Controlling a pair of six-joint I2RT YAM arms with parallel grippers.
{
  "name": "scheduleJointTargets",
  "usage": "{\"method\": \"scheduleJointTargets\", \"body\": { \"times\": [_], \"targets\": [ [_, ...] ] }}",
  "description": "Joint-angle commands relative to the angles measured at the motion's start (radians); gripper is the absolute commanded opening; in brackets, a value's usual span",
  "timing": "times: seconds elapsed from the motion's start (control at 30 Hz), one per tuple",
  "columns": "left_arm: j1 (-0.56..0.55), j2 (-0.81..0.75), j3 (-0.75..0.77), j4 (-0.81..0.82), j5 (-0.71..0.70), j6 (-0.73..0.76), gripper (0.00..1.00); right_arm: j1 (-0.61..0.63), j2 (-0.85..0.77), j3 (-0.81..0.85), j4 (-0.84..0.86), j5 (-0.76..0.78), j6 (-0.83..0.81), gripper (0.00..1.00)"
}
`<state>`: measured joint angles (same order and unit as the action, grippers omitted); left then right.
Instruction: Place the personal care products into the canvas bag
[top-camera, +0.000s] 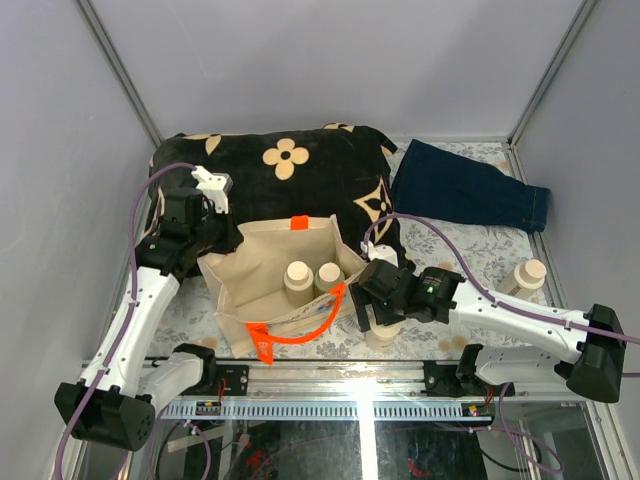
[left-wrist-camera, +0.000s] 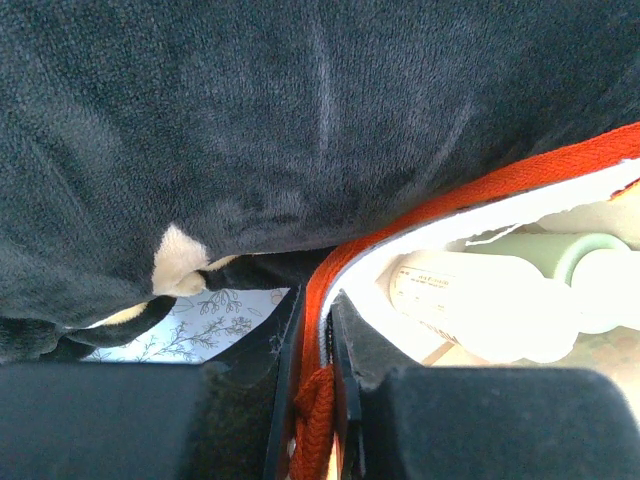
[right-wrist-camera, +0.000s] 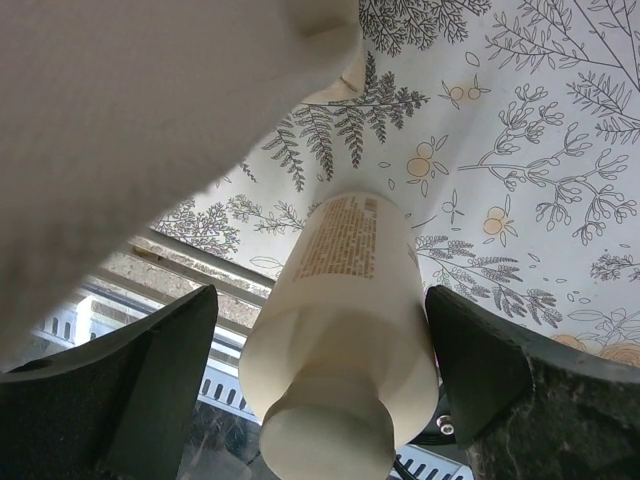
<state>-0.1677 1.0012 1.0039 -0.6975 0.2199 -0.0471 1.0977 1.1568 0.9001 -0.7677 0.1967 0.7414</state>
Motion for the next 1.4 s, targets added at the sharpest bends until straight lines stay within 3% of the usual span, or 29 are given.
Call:
{"method": "scheduleJointTargets", "body": {
  "times": [0.0, 0.17, 0.43, 0.57, 0.9, 1.17, 1.23, 1.27, 1.37],
  "targets": [
    [0.004, -0.008, 0.035, 0.022, -0.019, 0.018, 0.11, 0.009, 0.017, -0.026, -0.075, -0.049, -0.003, 0.91],
    [0.004, -0.004, 0.034, 0.023, -0.019, 0.019, 0.11, 0.021, 0.010, -0.005, -0.127, -0.017, 0.013, 0.90],
    [0.004, 0.001, 0.034, 0.024, -0.019, 0.018, 0.11, 0.021, -0.051, 0.197, -0.255, 0.131, 0.041, 0.98],
    [0.004, 0.004, 0.034, 0.027, -0.020, 0.020, 0.11, 0.021, -0.030, 0.131, -0.271, 0.090, 0.064, 0.97],
    [0.004, -0.001, 0.020, 0.028, -0.012, 0.023, 0.11, 0.022, -0.059, -0.089, -0.093, -0.008, 0.132, 0.98],
    [0.003, 0.005, 0.024, 0.027, -0.006, 0.025, 0.11, 0.022, -0.051, -0.101, -0.083, -0.012, 0.137, 0.97],
    [0.004, 0.006, 0.024, 0.027, -0.005, 0.025, 0.11, 0.022, -0.047, -0.102, -0.084, -0.007, 0.134, 0.91],
    [0.003, 0.007, 0.024, 0.027, -0.005, 0.024, 0.11, 0.021, -0.044, -0.100, -0.084, -0.008, 0.132, 0.82],
    [0.004, 0.006, 0.024, 0.027, -0.004, 0.026, 0.11, 0.021, -0.035, -0.084, -0.092, 0.001, 0.128, 0.35]
  ]
}}
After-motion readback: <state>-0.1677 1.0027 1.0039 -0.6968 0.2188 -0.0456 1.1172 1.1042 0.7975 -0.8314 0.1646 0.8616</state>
